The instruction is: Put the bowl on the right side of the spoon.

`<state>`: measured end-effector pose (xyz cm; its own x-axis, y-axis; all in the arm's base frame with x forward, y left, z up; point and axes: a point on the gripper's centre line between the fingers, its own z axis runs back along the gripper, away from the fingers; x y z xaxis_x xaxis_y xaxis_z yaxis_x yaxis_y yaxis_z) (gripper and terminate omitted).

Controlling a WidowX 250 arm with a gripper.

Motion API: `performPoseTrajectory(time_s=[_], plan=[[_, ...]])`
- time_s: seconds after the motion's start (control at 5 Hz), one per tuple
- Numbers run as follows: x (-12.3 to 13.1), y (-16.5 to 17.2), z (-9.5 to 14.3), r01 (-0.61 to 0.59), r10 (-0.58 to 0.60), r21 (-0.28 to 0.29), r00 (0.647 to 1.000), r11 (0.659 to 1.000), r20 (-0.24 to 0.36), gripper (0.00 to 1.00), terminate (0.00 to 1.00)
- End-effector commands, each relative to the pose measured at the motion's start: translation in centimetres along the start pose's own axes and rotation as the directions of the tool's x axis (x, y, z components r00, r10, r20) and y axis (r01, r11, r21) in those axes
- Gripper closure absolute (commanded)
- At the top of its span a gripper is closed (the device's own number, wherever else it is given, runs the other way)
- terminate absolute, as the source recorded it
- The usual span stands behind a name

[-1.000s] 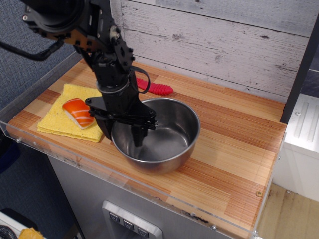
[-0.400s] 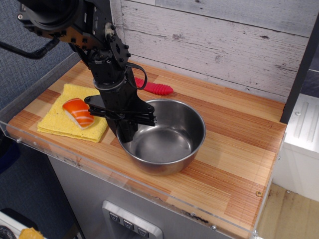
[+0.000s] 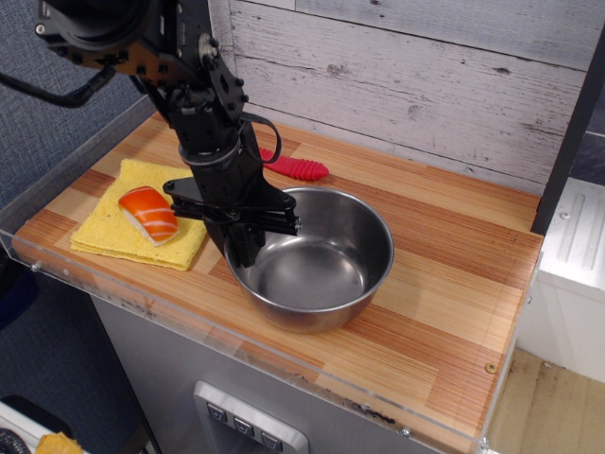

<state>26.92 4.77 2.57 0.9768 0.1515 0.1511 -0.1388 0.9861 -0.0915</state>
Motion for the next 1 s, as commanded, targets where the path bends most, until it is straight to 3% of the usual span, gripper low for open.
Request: performPoseTrajectory(time_s=[0.0,0.4,0.8], plan=[[4.1,-1.6,4.5,0.008,-0.005,-0.018,0.993,1.000,0.117,1.00,0.00],[7.3,-5.2,5.7,-0.081,0.098,-0.109,0.981,0.991,0.169,1.00,0.00],[9.0,-7.6,4.2,-0.159,0.177,-0.111,0.968,0.981,0.179,1.00,0.00]])
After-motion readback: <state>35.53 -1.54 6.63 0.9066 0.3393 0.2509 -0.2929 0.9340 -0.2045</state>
